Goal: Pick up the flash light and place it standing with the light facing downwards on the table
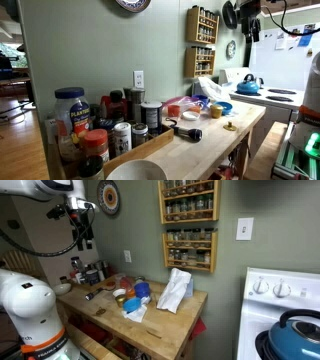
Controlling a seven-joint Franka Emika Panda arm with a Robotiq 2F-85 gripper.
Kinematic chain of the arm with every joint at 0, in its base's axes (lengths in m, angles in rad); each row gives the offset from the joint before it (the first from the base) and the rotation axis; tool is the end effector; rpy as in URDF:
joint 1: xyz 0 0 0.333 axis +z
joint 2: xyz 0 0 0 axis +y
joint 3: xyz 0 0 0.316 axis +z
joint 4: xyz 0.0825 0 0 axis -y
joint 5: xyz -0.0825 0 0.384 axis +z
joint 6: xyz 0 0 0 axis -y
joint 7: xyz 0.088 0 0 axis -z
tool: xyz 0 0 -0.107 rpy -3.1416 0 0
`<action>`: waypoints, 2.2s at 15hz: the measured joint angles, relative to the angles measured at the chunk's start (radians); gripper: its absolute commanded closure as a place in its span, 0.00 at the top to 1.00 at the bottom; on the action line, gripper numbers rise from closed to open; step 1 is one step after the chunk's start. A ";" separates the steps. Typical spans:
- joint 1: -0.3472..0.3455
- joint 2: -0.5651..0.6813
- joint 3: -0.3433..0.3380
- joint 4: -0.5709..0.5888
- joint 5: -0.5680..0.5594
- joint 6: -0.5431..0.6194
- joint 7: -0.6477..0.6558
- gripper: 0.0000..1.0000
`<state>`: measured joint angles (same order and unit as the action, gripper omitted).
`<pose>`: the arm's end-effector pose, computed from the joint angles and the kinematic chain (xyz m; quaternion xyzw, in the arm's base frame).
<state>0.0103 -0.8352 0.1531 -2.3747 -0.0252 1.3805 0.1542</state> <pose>0.2691 0.0557 0.5783 0.9939 -0.0263 -0.0722 0.0793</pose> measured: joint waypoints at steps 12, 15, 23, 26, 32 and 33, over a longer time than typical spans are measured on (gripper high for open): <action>0.038 0.036 0.021 -0.007 0.038 0.066 -0.017 1.00; 0.095 0.130 0.093 -0.016 0.128 0.226 -0.009 1.00; 0.262 0.462 0.203 -0.002 0.248 0.571 -0.045 1.00; 0.263 0.483 0.199 0.014 0.249 0.573 -0.059 1.00; 0.296 0.571 0.213 0.013 0.238 0.569 -0.076 1.00; 0.301 0.609 0.227 0.011 0.227 0.600 -0.074 1.00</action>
<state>0.3109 -0.2261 0.3796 -2.3636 0.2015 1.9801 0.0804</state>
